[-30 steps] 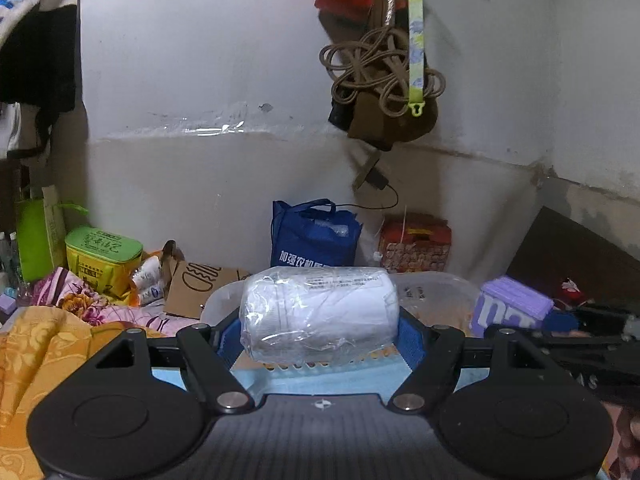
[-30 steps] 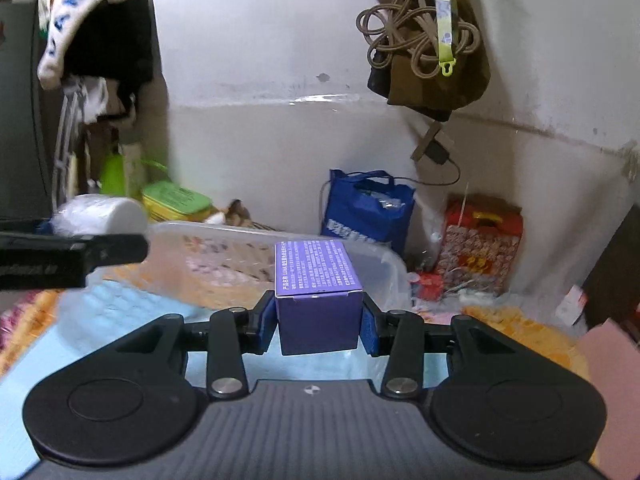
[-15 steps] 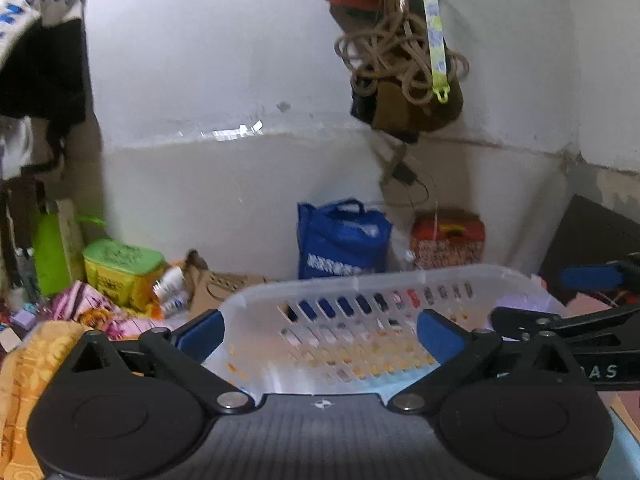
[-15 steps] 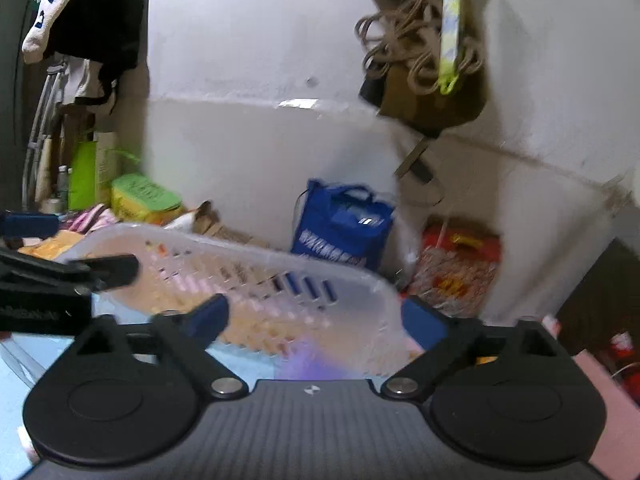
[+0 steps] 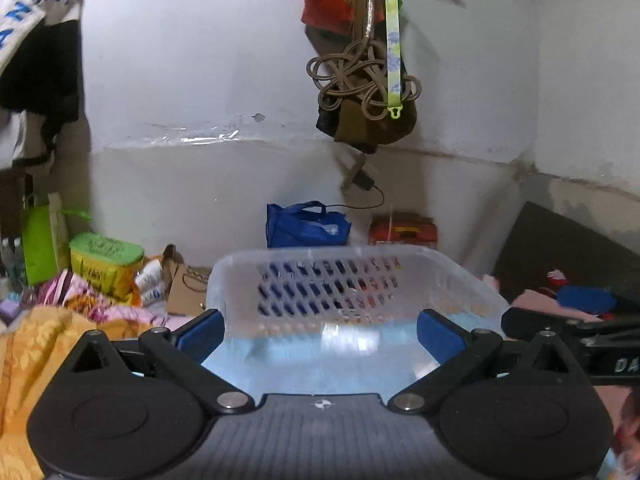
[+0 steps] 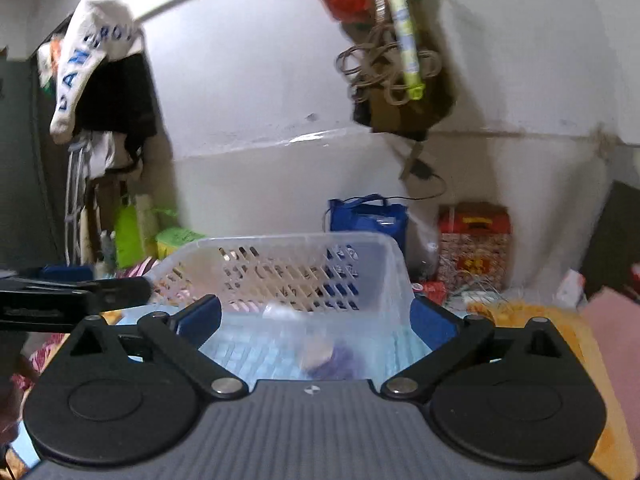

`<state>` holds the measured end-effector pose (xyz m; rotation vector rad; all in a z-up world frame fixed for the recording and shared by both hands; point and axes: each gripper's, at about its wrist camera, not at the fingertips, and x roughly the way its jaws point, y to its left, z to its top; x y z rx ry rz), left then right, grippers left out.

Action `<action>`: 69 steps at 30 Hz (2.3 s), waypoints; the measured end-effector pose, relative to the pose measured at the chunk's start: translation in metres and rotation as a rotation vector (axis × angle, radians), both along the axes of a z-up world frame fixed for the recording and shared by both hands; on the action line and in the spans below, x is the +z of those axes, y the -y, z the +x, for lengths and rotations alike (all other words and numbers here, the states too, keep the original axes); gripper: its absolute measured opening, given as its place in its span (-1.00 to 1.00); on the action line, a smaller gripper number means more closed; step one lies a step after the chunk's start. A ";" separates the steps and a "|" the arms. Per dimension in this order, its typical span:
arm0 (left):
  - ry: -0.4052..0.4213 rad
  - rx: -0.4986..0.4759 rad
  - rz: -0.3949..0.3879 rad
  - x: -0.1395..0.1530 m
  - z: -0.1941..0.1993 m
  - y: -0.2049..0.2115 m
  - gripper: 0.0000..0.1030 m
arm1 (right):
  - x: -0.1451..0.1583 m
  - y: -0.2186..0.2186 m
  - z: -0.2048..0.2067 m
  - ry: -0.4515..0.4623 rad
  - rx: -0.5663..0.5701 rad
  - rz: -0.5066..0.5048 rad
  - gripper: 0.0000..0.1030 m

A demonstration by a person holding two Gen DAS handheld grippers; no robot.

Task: Organize objects
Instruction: 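Grasp the white-and-purple plush toy with the left tool while the right tool grasps the red box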

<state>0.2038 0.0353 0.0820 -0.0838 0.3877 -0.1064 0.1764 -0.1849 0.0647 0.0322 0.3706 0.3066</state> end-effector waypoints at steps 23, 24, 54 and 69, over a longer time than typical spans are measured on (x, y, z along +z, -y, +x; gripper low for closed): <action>-0.127 -0.049 0.089 -0.082 -0.078 0.043 0.94 | -0.091 0.011 -0.072 -0.152 0.038 -0.049 1.00; -0.131 -0.034 0.103 -0.084 -0.075 0.046 0.94 | -0.093 0.012 -0.074 -0.147 0.040 -0.056 1.00; -0.115 -0.012 0.134 -0.106 -0.076 0.017 0.66 | -0.105 -0.027 -0.068 -0.020 0.017 -0.151 0.64; -0.107 -0.028 0.101 -0.103 -0.080 0.007 0.66 | -0.119 -0.055 -0.045 -0.036 -0.009 -0.329 0.21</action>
